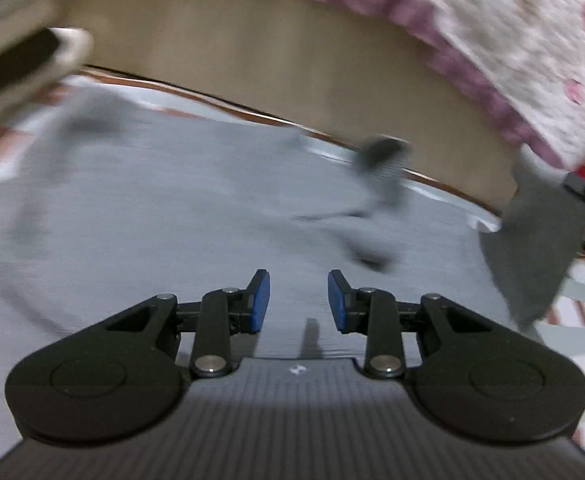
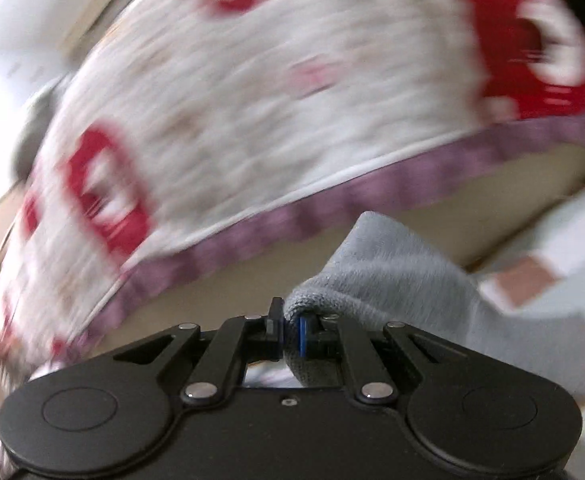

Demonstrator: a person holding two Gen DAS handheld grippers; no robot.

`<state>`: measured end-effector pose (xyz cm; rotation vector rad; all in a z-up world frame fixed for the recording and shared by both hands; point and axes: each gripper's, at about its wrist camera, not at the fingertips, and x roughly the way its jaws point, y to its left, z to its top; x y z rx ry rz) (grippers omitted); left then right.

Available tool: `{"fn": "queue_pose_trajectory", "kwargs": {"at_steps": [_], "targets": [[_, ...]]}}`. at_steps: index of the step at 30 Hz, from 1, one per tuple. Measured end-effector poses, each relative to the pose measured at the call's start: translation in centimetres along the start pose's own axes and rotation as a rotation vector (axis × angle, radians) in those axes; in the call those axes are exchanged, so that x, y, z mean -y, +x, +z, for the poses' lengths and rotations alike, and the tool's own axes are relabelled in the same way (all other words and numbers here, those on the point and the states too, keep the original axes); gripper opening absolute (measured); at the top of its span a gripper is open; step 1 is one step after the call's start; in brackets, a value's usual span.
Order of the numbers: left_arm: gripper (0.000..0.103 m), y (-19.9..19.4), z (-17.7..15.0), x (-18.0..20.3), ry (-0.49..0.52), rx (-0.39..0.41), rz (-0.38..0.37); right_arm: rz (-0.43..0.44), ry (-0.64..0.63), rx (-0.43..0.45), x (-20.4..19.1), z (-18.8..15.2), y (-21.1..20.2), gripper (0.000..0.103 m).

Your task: Fold clothes

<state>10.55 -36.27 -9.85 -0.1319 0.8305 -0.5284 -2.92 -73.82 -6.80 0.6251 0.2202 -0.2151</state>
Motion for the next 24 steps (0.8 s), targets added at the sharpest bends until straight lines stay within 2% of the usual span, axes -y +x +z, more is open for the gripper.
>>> {"fn": "queue_pose_trajectory", "kwargs": {"at_steps": [2,5,9,11,14,16,17,19,20,21,22,24], "targets": [[0.031,-1.1,0.0,-2.1,-0.017,0.012,0.035,0.041,-0.056,-0.039,-3.7,-1.9,1.2,0.01],[0.031,-2.0,-0.2,-4.0,-0.049,0.02,0.038,0.098,-0.134,-0.106,-7.9,-4.8,2.3,0.01],[0.031,-1.8,-0.3,-4.2,-0.065,0.031,0.0,0.108,-0.425,-0.24,-11.7,-9.3,2.7,0.01],[0.032,-1.3,-0.6,-3.4,-0.044,0.019,-0.041,0.12,-0.538,-0.345,-12.3,-11.5,3.5,0.012],[0.033,-0.8,-0.9,-2.0,0.001,0.007,-0.075,0.13,-0.57,-0.517,-12.0,-14.4,4.6,0.015],[0.034,-0.1,-0.8,-0.9,0.038,0.004,-0.088,0.062,-0.593,-0.611,-11.8,-15.6,4.9,0.015],[0.034,0.4,-0.5,-0.4,0.066,0.002,-0.096,0.018,-0.596,-0.623,-11.9,-15.6,4.7,0.015],[0.034,1.8,0.2,1.0,0.172,0.015,-0.103,-0.03,-0.504,-0.662,-11.8,-14.5,4.0,0.02],[0.035,2.5,0.6,1.8,0.228,0.018,-0.109,-0.03,-0.445,-0.678,-11.7,-13.9,3.6,0.028],[0.042,3.7,0.8,2.7,0.321,-0.014,-0.135,0.006,-0.389,-0.687,-11.5,-13.5,3.0,0.035],[0.043,4.9,1.1,3.7,0.414,-0.045,-0.159,0.043,-0.345,-0.692,-11.4,-13.0,2.4,0.036],[0.043,6.6,0.6,5.7,0.622,-0.077,-0.126,0.1,-0.303,-0.675,-11.1,-11.7,1.3,0.036]]}}
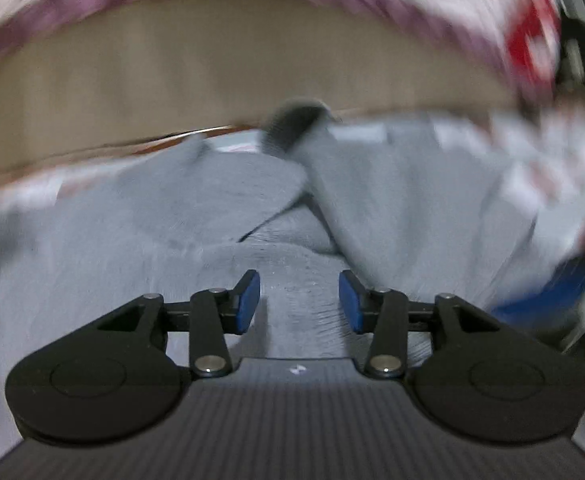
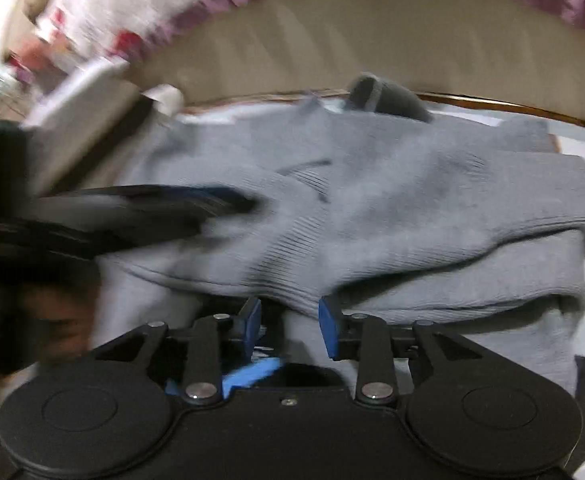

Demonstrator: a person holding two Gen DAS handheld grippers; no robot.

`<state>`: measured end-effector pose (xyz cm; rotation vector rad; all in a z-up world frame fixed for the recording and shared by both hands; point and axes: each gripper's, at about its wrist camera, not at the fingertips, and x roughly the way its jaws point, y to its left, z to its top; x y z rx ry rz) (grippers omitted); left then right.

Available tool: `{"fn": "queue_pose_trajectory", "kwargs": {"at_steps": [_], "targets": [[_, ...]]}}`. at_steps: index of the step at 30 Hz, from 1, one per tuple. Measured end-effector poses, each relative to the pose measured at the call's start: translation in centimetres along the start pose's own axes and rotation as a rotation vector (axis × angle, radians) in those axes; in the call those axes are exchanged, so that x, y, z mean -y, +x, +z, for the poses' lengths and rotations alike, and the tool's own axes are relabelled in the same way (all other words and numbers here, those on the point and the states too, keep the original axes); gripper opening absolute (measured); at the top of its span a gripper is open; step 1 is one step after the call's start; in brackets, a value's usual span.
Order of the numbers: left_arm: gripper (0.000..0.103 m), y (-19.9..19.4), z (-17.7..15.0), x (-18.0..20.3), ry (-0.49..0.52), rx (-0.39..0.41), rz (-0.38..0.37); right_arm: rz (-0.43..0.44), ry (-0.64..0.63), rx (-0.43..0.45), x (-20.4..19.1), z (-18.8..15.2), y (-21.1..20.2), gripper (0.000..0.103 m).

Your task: Fold clothes

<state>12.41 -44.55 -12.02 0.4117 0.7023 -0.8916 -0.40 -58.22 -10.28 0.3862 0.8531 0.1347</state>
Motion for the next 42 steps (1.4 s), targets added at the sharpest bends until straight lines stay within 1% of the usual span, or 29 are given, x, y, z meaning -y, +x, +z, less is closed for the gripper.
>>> {"fn": "queue_pose_trajectory", "kwargs": {"at_steps": [2,4,5,6,7,9,10,11,12,13,14,15,17,19,23,25,28,29,30,32,33,34,35,36,37,39,41,42], "targets": [[0.043,1.1,0.5,1.1,0.153,0.009,0.041,-0.026,0.045,0.091,1.3,0.8,-2.3,0.037],[0.043,2.4,1.4,0.3,0.13,0.006,0.004,-0.008,0.127,0.214,3.6,1.2,-3.9,0.037],[0.043,3.2,1.9,-0.1,0.111,-0.007,-0.024,-0.01,0.157,0.251,4.6,1.1,-4.0,0.037],[0.043,3.7,2.3,0.0,0.126,-0.005,-0.038,-0.022,0.179,0.273,5.5,1.1,-4.0,0.037],[0.043,4.3,2.6,0.0,0.142,-0.003,-0.053,-0.057,0.185,0.266,6.0,1.0,-3.6,0.037],[0.049,5.4,3.3,0.2,0.172,0.001,-0.082,-0.123,0.192,0.256,6.8,1.0,-2.8,0.038],[0.05,5.9,3.6,0.0,0.173,0.0,-0.098,-0.144,0.197,0.252,7.2,0.9,-2.4,0.039],[0.053,6.4,3.8,-0.1,0.174,-0.002,-0.111,-0.144,0.208,0.249,7.5,1.0,-2.1,0.039],[0.058,6.8,4.2,-0.2,0.172,-0.001,-0.101,-0.142,0.218,0.249,7.8,1.0,-1.8,0.039],[0.058,7.3,4.6,-0.3,0.17,-0.001,-0.091,-0.135,0.224,0.251,8.0,1.0,-1.6,0.039],[0.045,7.8,4.9,-0.4,0.168,-0.001,-0.08,-0.129,0.231,0.254,8.2,1.0,-1.4,0.039],[0.007,8.1,5.3,-0.5,0.172,0.005,-0.057,-0.123,0.233,0.257,8.3,1.0,-1.2,0.039],[0.006,8.3,6.2,-1.1,0.177,0.019,0.007,-0.117,0.219,0.263,8.1,1.0,-0.6,0.041],[0.006,8.1,7.4,-2.6,0.117,0.049,0.038,-0.105,0.213,0.255,7.9,0.9,0.0,0.041],[0.005,8.7,8.8,-7.0,-0.049,0.077,0.07,-0.098,0.185,0.211,7.5,1.0,1.4,0.041],[0.001,9.2,9.0,-9.3,-0.152,0.102,0.096,-0.097,0.18,0.187,7.5,1.0,2.2,0.042],[0.001,9.2,9.3,-12.8,-0.283,0.135,0.123,-0.104,0.184,0.16,7.6,0.6,3.1,0.044],[0.001,8.6,9.4,-13.6,-0.3,0.139,0.093,-0.103,0.182,0.161,7.6,0.6,3.2,0.045],[0.004,8.1,9.4,-14.3,-0.313,0.142,0.063,-0.103,0.18,0.162,7.6,0.6,3.2,0.045],[0.007,7.1,9.3,-14.4,-0.238,0.112,-0.006,-0.098,0.186,0.163,7.7,0.6,3.1,0.046],[0.017,6.7,9.1,-14.2,-0.208,0.095,-0.029,-0.096,0.189,0.165,7.7,0.6,3.2,0.047],[0.024,6.6,8.9,-13.9,-0.187,0.07,-0.058,-0.096,0.19,0.167,7.7,0.6,3.2,0.047],[0.039,6.4,8.7,-13.6,-0.165,0.046,-0.086,-0.098,0.189,0.169,7.6,0.6,3.3,0.048],[0.045,6.5,8.6,-13.0,-0.143,0.037,-0.116,-0.101,0.188,0.17,7.5,0.5,3.3,0.05],[0.045,6.7,8.5,-12.4,-0.119,0.028,-0.143,-0.102,0.186,0.172,7.4,0.5,3.4,0.051],[0.046,7.5,8.2,-10.8,-0.029,0.002,-0.133,-0.106,0.175,0.172,7.1,0.5,3.5,0.054],[0.046,8.5,7.5,-9.4,0.075,-0.025,-0.092,-0.112,0.164,0.171,6.9,0.6,3.6,0.055],[0.041,8.8,7.2,-9.1,0.093,-0.025,-0.072,-0.114,0.161,0.171,6.8,0.6,3.6,0.055]]}}
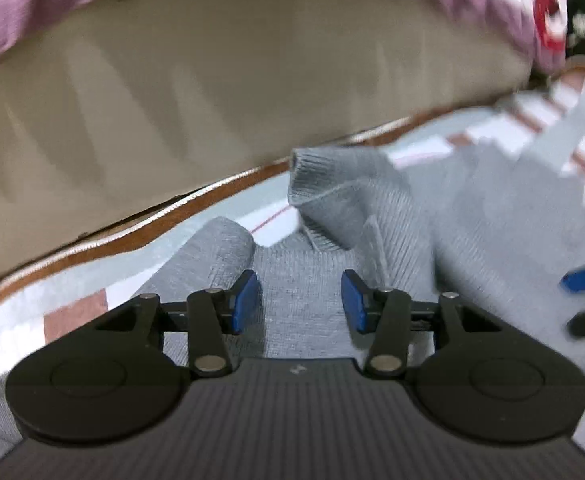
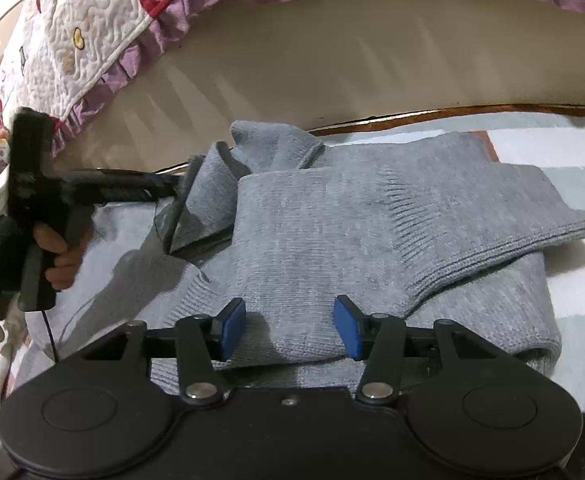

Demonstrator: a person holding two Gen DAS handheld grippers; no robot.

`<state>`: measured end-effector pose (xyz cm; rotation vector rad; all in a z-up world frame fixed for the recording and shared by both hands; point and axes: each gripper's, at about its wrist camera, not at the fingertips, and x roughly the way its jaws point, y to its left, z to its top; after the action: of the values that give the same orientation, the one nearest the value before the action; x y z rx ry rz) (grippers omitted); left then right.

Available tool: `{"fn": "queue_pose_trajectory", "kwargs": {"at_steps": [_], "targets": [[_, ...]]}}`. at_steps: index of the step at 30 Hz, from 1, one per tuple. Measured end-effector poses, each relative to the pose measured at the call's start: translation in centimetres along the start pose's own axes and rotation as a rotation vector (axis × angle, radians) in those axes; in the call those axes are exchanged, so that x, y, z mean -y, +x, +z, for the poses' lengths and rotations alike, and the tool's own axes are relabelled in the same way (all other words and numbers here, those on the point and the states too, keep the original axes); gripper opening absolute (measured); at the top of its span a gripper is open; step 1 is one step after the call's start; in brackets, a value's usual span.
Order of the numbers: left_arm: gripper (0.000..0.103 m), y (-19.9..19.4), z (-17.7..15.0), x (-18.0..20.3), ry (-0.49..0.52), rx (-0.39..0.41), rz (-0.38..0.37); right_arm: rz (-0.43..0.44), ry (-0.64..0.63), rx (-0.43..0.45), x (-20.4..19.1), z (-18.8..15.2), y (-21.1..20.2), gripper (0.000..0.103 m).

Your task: Fold clothes

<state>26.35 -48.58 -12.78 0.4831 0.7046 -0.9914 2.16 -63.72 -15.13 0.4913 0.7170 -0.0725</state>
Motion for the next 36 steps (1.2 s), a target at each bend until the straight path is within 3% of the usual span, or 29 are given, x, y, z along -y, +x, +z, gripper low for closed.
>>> {"fn": "queue_pose_trajectory", "kwargs": {"at_steps": [1,2,5,8,10,13,16,19,20,22,23,25,26,27,28,31,34,36], "targets": [[0.032,0.4,-0.1,0.2,-0.005,0.001,0.031,0.0,0.0,0.004,0.0,0.0,0.0,0.055],[0.008,0.5,-0.2,0.4,-0.019,-0.001,0.058,0.003,-0.002,0.01,-0.1,0.0,-0.1,0.055],[0.003,0.4,-0.3,0.4,-0.046,0.012,0.098,0.018,-0.01,0.04,-0.4,0.2,-0.5,0.055],[0.0,-0.5,-0.9,0.0,-0.051,0.015,0.184,0.092,-0.041,0.16,-1.8,1.0,-2.2,0.055],[0.0,-1.1,-1.3,-0.7,-0.077,0.032,0.189,0.161,-0.074,0.237,-3.1,2.5,-3.0,0.055],[0.0,-1.6,-1.4,-1.7,-0.131,0.069,0.148,0.141,-0.124,0.183,-5.0,5.8,-0.4,0.054],[0.011,-1.7,-1.5,-3.0,-0.204,0.091,0.048,0.075,-0.189,0.083,-6.7,8.9,4.2,0.061],[0.026,-1.0,-1.1,-3.6,-0.222,0.1,0.038,-0.027,-0.182,0.01,-7.2,10.8,9.2,0.065],[0.035,-0.5,-0.9,-3.7,-0.224,0.1,0.037,-0.027,-0.143,-0.004,-6.8,11.1,10.3,0.064],[0.057,0.6,-0.5,-3.3,-0.194,0.097,0.042,0.028,-0.048,-0.035,-5.7,11.3,11.6,0.025],[0.069,1.1,-0.3,-2.8,-0.164,0.094,0.048,0.057,-0.004,-0.047,-5.4,11.2,11.9,0.012],[0.054,1.7,-0.4,-1.7,-0.089,0.08,0.072,0.039,0.017,-0.026,-5.7,10.1,11.2,0.008],[0.016,2.0,-0.5,-1.2,-0.055,0.075,0.084,0.034,0.024,-0.014,-5.8,9.6,10.6,0.008],[0.005,1.4,-0.4,-1.1,-0.076,0.086,0.106,0.036,0.044,0.005,-5.5,9.1,10.0,0.008],[0.005,0.8,-0.3,-0.9,-0.095,0.099,0.13,0.037,0.063,0.024,-5.3,8.6,9.4,0.007],[0.005,-1.4,-0.5,0.3,-0.016,0.193,0.277,0.078,0.159,0.081,-4.4,8.0,7.9,0.007],[0.005,-1.7,-0.8,0.2,0.003,0.219,0.383,0.104,0.199,0.121,-4.6,8.4,6.9,0.004],[0.005,-1.1,-1.1,-1.1,-0.069,0.197,0.377,0.11,0.213,0.122,-5.0,9.1,6.9,0.004]]}}
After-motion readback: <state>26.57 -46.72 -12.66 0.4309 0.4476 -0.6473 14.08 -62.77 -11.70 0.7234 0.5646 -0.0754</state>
